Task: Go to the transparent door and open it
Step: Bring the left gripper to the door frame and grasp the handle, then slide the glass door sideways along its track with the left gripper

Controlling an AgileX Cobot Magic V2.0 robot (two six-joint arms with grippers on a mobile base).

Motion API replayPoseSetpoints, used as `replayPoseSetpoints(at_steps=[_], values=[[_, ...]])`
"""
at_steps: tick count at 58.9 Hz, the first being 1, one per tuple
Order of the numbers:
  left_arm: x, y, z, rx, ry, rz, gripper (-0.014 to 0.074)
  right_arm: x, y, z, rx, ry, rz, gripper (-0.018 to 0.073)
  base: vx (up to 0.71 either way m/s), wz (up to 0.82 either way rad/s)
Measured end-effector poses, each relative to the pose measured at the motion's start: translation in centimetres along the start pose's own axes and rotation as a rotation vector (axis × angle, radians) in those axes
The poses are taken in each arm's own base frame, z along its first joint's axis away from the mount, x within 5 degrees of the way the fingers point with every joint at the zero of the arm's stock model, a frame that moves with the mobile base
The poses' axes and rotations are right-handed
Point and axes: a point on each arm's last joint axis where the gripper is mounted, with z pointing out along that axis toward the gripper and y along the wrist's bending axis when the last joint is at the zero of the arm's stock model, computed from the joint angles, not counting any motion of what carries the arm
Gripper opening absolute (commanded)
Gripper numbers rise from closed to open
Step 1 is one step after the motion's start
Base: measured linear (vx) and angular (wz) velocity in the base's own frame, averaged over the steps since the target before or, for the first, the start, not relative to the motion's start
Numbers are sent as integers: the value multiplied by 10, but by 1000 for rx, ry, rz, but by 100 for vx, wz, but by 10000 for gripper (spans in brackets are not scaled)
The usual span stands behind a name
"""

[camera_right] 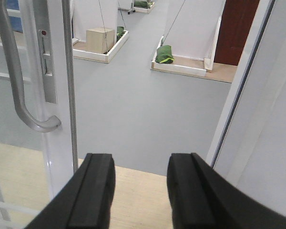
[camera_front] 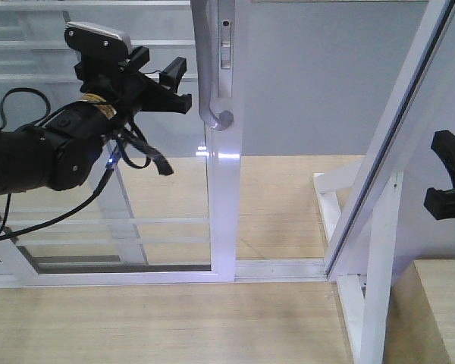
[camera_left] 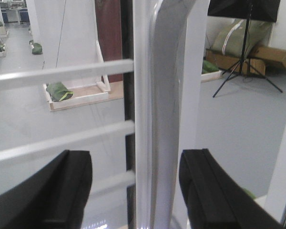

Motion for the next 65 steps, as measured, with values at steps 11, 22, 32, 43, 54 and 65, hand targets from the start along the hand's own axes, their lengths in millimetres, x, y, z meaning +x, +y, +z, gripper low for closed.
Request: replayPoseSetpoints(at_steps=[11,22,32,43,54,65], values=[[0,-7,34,30,-16,10,525,0,0,0,0,1,0,344,0,0],[9,-8,65,32,-15,13,524,0,0,0,0,1,0,344,0,0],[18,-8,86,31,4,37,509,0,0,0,0,1,0,344,0,0],[23,-8,93,30,25,45,428,0,0,0,0,1,0,344,0,0],[22,-7,92,28,46,47,377,2,0,0,2,27,0,344,0,0],[15,-2,88,12,108,33,381,5,0,0,4,50,0,344,0,0]])
